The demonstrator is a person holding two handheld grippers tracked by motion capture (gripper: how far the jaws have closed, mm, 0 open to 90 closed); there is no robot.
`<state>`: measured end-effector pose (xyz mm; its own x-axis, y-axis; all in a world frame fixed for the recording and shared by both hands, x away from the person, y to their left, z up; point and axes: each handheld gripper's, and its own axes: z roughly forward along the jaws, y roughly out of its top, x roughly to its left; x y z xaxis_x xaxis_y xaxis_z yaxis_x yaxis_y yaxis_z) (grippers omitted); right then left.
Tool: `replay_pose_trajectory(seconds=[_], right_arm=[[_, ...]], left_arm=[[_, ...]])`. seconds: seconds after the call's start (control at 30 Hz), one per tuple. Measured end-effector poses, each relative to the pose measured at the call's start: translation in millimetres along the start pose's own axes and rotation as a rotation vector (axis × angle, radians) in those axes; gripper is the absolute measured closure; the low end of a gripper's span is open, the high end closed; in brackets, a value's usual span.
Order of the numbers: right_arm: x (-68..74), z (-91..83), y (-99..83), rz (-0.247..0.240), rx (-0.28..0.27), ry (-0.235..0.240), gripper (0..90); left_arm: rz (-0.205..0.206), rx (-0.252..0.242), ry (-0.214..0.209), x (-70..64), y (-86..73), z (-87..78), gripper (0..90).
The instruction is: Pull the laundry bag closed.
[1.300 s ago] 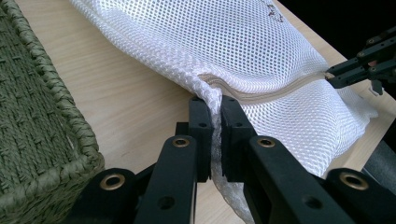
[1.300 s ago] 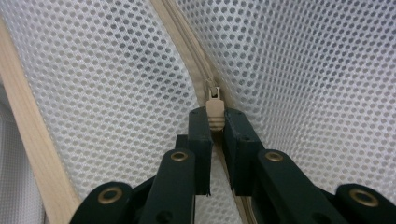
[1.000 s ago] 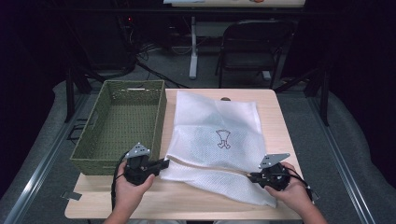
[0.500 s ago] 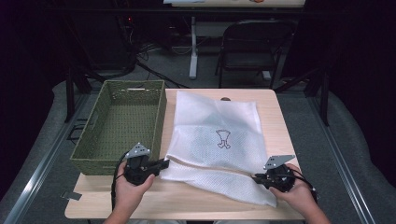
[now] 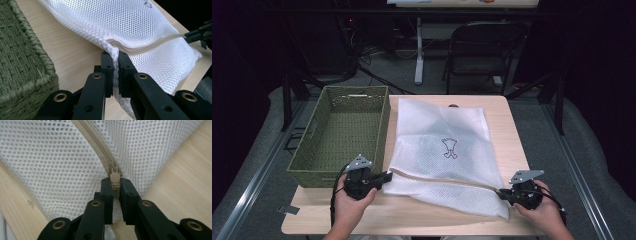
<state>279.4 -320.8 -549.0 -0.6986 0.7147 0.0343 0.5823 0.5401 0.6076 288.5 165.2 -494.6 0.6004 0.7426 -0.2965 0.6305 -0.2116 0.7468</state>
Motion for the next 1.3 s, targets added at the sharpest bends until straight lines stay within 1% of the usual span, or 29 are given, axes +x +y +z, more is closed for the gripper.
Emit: replay_pose_trajectory(seconds=[0.07,0.17,0.23,0.3,0.33,0.53,0.57,0.6,0.63,0.7,0.9,1.0,1.17,1.3], right_arm=[[-1.8,-1.7,-3.3,0.004,0.0,-0.01,81.9],[-3.2,-5.1,-9.3,0.022,0.0,-0.013,81.9],[-3.7,-7.5,-12.2,0.041,-0.01,-0.006,81.9],[-4.8,-9.3,-13.5,0.048,-0.019,-0.009,81.9],[-5.5,-9.2,-13.3,0.046,-0.021,-0.009,81.8],[-5.7,-7.4,-13.7,0.047,-0.023,-0.013,81.8],[-5.6,-7.1,-13.8,0.048,-0.024,-0.011,81.8],[-5.9,-6.5,-13.8,0.045,-0.023,-0.008,81.8],[-5.2,-5.9,-13.9,0.053,-0.019,-0.009,81.8],[-5.0,-4.4,-13.7,0.047,-0.022,-0.005,81.7],[-4.0,-3.7,-13.2,0.041,-0.02,-0.007,81.6],[-3.6,-3.4,-13.5,0.044,-0.021,-0.008,81.5],[-3.3,-2.6,-14.3,0.045,-0.024,-0.001,81.4],[-3.3,-2.2,-14.2,0.043,-0.021,0.0,81.4]], left_arm=[[0.004,0.006,-0.001,0.7,-0.9,0.5,85.5],[-0.004,0.005,-0.008,1.3,-2.1,1.3,85.4],[0.003,0.01,-0.007,1.3,-2.4,1.6,85.4],[0.0,0.01,-0.014,0.5,-2.9,2.7,85.4],[0.008,0.012,-0.011,0.5,-3.1,3.0,85.4],[0.003,0.015,-0.007,-0.6,-7.2,4.6,85.0],[0.009,0.022,-0.009,0.0,-8.4,4.8,84.7],[0.006,0.023,-0.01,0.3,-9.9,5.1,84.4],[0.005,0.029,-0.012,1.5,-11.5,5.0,84.0],[-0.002,0.035,-0.018,3.7,-13.3,4.5,83.0],[-0.002,0.038,-0.011,4.2,-18.3,5.6,81.6],[0.003,0.052,-0.006,5.0,-21.6,6.6,80.6],[-0.003,0.072,-0.004,6.6,-27.7,9.1,79.4],[0.009,0.097,0.007,6.4,-30.5,11.7,79.1]])
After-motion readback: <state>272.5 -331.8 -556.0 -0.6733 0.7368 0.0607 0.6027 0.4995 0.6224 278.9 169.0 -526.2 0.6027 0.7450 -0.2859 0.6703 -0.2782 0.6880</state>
